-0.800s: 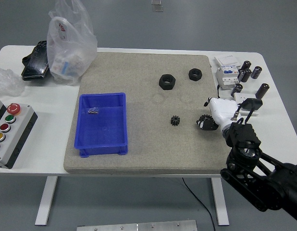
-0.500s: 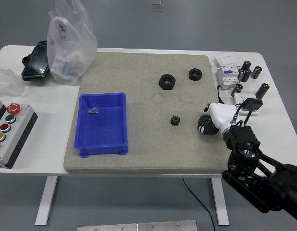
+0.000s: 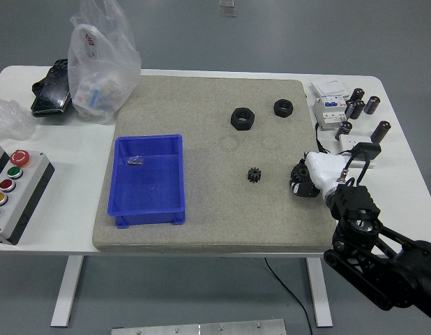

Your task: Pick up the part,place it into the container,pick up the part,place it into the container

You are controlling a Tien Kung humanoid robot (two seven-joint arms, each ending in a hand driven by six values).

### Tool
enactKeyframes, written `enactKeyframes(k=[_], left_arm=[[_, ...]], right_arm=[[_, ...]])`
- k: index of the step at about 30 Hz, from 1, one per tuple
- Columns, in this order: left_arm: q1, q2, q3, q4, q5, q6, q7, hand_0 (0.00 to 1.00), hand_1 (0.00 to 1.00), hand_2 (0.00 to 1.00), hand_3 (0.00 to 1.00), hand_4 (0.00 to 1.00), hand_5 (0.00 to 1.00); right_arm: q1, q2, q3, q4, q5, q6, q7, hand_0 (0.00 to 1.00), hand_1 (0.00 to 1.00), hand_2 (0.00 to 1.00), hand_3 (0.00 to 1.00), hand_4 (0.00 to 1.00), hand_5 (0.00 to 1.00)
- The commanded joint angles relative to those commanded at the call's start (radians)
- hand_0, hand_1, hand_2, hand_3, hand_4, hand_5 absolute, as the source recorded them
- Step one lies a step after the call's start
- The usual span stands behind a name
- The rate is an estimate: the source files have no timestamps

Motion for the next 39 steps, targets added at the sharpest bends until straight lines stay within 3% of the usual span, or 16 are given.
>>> enactKeyframes(k=[2, 13, 18, 24, 33, 39], left_arm=[[0.000, 0.001, 0.000, 0.000, 0.001, 0.000, 0.000, 0.830, 0.734, 0.765, 0.867, 0.848, 0.503], [0.000, 0.006, 0.001, 0.000, 0.006, 0.000, 0.004, 0.830, 0.734, 0.765, 0.867, 0.848, 0.500], [-0.003, 0.006, 0.003, 0.000, 0.006, -0.001, 0.004, 0.830, 0.734, 0.765, 0.867, 0.846, 0.496], [-0.004, 0.004, 0.004, 0.000, 0.004, 0.000, 0.007, 0.829, 0.734, 0.766, 0.867, 0.845, 0.494], [-0.006, 0.003, 0.008, 0.000, -0.001, 0.001, 0.008, 0.830, 0.734, 0.764, 0.867, 0.844, 0.492], [-0.009, 0.001, 0.007, 0.000, -0.002, 0.001, 0.007, 0.830, 0.734, 0.764, 0.866, 0.844, 0.492]], right_arm=[[0.003, -0.001, -0.003, 0.002, 0.000, -0.018, 0.000, 0.360, 0.373, 0.261, 0.384, 0.166, 0.066], [0.086, 0.015, -0.062, 0.042, 0.012, -0.139, 0.001, 0.343, 0.365, 0.251, 0.372, 0.150, 0.063], [0.173, 0.047, -0.140, 0.048, 0.086, -0.203, 0.065, 0.331, 0.356, 0.240, 0.358, 0.143, 0.081], [0.275, 0.093, -0.246, 0.048, 0.199, -0.246, 0.165, 0.323, 0.349, 0.229, 0.347, 0.137, 0.081], [0.390, 0.154, -0.382, 0.049, 0.313, -0.281, 0.274, 0.318, 0.349, 0.222, 0.337, 0.133, 0.075], [0.424, 0.183, -0.439, 0.024, 0.399, -0.247, 0.340, 0.327, 0.354, 0.222, 0.338, 0.134, 0.070]])
